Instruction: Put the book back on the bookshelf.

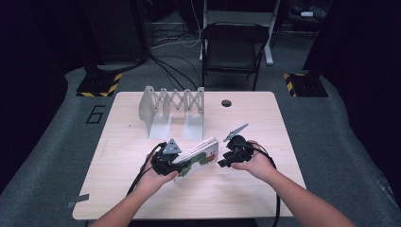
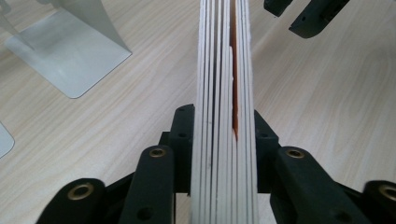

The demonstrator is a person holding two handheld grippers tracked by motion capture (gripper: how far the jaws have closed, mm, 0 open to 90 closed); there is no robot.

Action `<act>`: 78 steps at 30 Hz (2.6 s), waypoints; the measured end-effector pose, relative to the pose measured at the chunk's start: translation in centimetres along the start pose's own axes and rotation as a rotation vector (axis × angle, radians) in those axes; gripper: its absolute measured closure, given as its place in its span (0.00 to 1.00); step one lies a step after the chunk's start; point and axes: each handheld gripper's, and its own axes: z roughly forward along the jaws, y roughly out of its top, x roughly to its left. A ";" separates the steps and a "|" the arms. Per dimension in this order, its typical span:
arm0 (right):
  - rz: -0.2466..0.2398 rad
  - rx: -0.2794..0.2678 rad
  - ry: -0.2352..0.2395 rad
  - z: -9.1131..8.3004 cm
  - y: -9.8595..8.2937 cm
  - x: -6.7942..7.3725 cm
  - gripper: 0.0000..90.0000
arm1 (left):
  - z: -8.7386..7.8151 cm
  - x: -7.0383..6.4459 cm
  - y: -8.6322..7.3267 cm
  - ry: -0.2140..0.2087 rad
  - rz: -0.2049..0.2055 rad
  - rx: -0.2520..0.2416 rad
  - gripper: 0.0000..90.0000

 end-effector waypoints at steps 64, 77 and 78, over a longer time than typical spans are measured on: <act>0.014 -0.018 0.015 0.6 0.1 -0.2 0.58 | -2.2 -0.3 0.8 0.040 0.020 -0.002 0.84; 0.022 -0.034 0.012 0.3 0.7 0.0 0.55 | -3.6 0.7 0.6 0.071 0.000 -0.010 0.84; 0.034 -0.038 0.008 0.4 0.8 0.0 0.55 | -3.7 0.8 0.6 0.074 0.000 -0.012 0.84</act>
